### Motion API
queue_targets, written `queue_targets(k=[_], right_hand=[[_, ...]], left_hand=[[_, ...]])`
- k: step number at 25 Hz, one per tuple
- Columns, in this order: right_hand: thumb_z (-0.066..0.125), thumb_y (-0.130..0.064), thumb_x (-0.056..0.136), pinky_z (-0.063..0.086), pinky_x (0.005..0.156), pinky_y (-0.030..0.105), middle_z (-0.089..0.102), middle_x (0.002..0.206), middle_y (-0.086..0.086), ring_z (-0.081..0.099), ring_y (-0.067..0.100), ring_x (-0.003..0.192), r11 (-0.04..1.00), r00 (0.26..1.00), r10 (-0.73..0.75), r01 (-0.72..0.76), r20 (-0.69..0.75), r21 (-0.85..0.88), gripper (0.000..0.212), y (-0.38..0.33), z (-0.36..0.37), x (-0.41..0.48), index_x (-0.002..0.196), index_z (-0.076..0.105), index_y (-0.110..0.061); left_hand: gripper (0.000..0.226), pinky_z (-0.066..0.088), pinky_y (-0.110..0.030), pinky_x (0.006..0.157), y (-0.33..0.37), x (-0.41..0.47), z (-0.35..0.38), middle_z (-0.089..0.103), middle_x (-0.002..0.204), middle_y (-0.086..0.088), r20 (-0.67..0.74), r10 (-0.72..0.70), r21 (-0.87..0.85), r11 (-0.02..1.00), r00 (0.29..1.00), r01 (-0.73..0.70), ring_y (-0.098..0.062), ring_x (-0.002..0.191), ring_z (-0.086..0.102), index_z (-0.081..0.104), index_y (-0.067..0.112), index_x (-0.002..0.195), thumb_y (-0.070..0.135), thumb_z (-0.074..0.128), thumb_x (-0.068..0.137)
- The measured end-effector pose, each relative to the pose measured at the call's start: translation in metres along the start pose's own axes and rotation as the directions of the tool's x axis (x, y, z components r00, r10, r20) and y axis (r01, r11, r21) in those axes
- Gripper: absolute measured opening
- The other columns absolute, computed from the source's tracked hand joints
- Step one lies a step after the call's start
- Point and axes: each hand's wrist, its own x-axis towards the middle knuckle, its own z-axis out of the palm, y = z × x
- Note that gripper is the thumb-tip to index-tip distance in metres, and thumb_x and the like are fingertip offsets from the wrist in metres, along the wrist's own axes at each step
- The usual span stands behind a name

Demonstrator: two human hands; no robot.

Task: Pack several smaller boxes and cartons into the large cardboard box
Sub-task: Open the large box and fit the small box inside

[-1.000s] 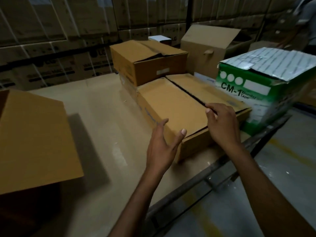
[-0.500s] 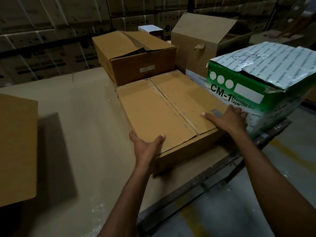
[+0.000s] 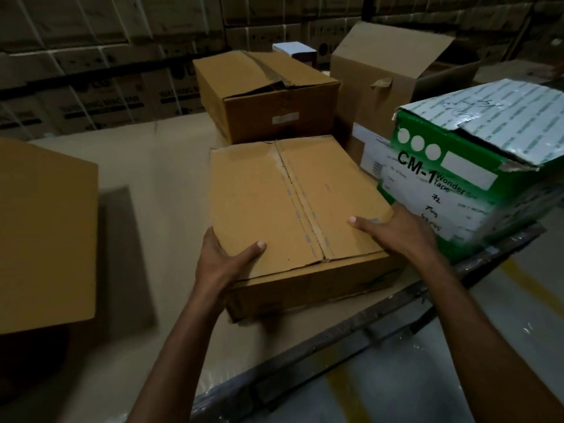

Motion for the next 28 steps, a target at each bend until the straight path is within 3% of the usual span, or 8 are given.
queue_targets(k=[2,6,8,11,16,20,24,28], right_hand=[[0.044,-0.109,0.048,0.054,0.09,0.044,0.068,0.123,0.008,0.065,0.032,0.109,0.998,0.997,-0.027,0.03,-0.066,0.046,0.12,-0.019,0.007,-0.017,0.126,0.061,-0.02],[0.059,-0.094,0.066,0.043,0.079,0.037,0.067,0.127,0.015,0.063,0.037,0.115,0.999,0.98,-0.041,0.036,-0.192,-0.029,0.105,-0.066,-0.003,-0.064,0.132,0.062,-0.012],[0.063,-0.09,0.068,0.04,0.075,0.036,0.068,0.123,0.016,0.063,0.037,0.112,0.999,0.971,-0.042,0.032,-0.236,-0.044,0.1,-0.086,-0.013,-0.091,0.129,0.063,-0.011],[0.062,-0.089,0.069,0.041,0.073,0.036,0.068,0.112,0.015,0.064,0.036,0.103,0.996,0.951,-0.087,0.079,-0.298,-0.039,0.093,-0.116,-0.025,-0.136,0.122,0.066,-0.013],[0.063,-0.08,0.079,0.037,0.078,0.039,0.065,0.123,0.021,0.06,0.04,0.112,0.988,0.88,-0.144,0.157,-0.453,-0.009,0.09,-0.168,-0.044,-0.215,0.134,0.063,-0.009],[0.067,-0.077,0.079,0.042,0.084,0.04,0.065,0.131,0.019,0.06,0.038,0.118,0.961,0.825,-0.172,0.262,-0.539,0.094,0.088,-0.203,-0.048,-0.242,0.137,0.062,-0.011],[0.062,-0.087,0.071,0.049,0.099,0.049,0.063,0.138,0.012,0.058,0.034,0.124,0.913,0.775,-0.137,0.34,-0.617,0.225,0.1,-0.231,-0.046,-0.241,0.145,0.056,-0.019],[0.061,-0.09,0.068,0.053,0.095,0.05,0.065,0.134,0.009,0.061,0.029,0.118,0.827,0.734,-0.135,0.453,-0.665,0.333,0.104,-0.272,-0.04,-0.234,0.147,0.054,-0.023]], left_hand=[[0.1,0.058,-0.042,0.093,0.006,0.0,-0.03,0.066,0.127,0.001,-0.008,0.006,0.015,1.0,1.0,-0.005,-0.022,0.112,0.065,0.051,0.02,0.14,0.055,0.095,0.056],[0.073,0.049,-0.014,0.061,0.014,-0.016,-0.094,0.066,0.115,-0.001,0.001,-0.045,-0.008,0.999,0.999,0.045,-0.009,0.089,0.065,0.057,0.01,0.134,0.037,0.089,0.074],[0.07,0.043,-0.011,0.056,0.015,-0.026,-0.124,0.062,0.112,0.001,0.014,-0.053,-0.014,0.998,0.998,0.054,0.0,0.079,0.057,0.057,0.01,0.136,0.037,0.086,0.078],[0.066,0.044,-0.005,0.051,0.02,-0.04,-0.169,0.064,0.113,0.002,0.035,0.001,-0.008,1.0,0.999,0.0,0.002,0.081,0.057,0.061,0.011,0.132,0.039,0.086,0.078],[0.053,0.045,-0.007,0.059,0.046,-0.059,-0.235,0.057,0.099,0.017,-0.002,0.116,-0.045,0.992,0.993,-0.116,0.006,0.083,0.054,0.048,0.029,0.118,0.037,0.085,0.08],[0.066,0.052,-0.01,0.063,0.069,-0.065,-0.281,0.063,0.109,0.017,-0.043,0.258,-0.069,0.963,0.965,-0.261,0.002,0.094,0.062,0.055,0.026,0.13,0.04,0.088,0.075],[0.079,0.047,-0.004,0.067,0.094,-0.066,-0.315,0.053,0.11,0.028,-0.117,0.417,-0.046,0.905,0.902,-0.424,0.01,0.098,0.055,0.044,0.034,0.139,0.039,0.088,0.074],[0.093,0.046,-0.004,0.074,0.113,-0.068,-0.349,0.05,0.116,0.029,-0.231,0.52,0.019,0.848,0.822,-0.53,0.011,0.105,0.052,0.04,0.029,0.151,0.04,0.089,0.072]])
